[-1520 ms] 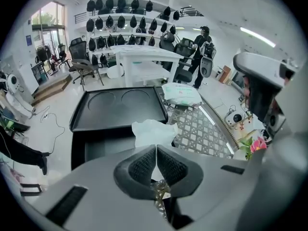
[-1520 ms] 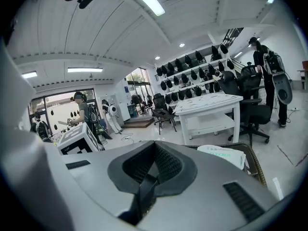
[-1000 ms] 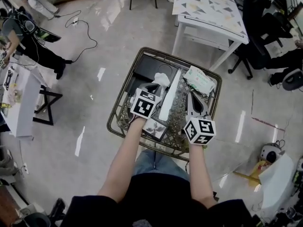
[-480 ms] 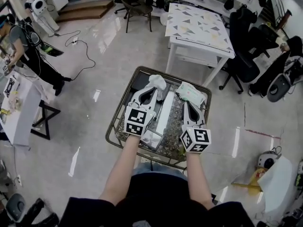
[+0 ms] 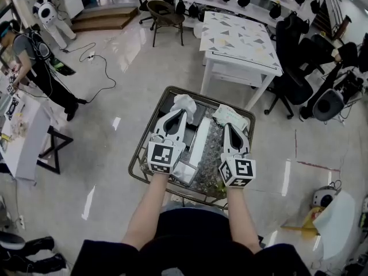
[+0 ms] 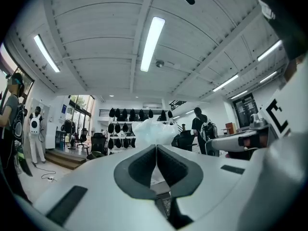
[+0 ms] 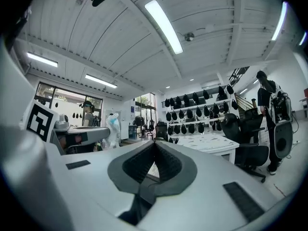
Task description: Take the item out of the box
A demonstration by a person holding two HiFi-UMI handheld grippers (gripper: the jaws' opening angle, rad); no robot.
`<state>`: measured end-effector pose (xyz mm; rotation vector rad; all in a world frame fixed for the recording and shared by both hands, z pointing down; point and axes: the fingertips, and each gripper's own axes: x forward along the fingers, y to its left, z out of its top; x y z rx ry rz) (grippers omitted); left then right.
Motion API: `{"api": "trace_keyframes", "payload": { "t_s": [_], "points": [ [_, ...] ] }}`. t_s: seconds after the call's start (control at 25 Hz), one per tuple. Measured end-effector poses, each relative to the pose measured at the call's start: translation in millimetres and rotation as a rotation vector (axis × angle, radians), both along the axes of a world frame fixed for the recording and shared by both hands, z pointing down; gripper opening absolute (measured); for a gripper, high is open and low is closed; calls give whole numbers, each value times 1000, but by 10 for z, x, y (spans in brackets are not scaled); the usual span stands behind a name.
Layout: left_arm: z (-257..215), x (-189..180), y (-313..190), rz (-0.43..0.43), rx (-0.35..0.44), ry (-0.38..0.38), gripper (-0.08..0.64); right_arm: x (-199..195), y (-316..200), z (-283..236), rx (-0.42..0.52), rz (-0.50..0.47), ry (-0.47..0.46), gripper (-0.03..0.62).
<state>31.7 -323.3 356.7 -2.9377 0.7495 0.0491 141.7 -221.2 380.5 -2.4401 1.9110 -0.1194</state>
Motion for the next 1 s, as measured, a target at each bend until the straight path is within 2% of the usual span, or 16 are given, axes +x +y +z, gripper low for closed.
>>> {"api": "trace_keyframes", "payload": {
  "t_s": [1.0],
  "points": [
    [161, -110, -23, -8, -34, -17, 25, -51, -3, 108, -28, 15, -14, 2]
  ]
}}
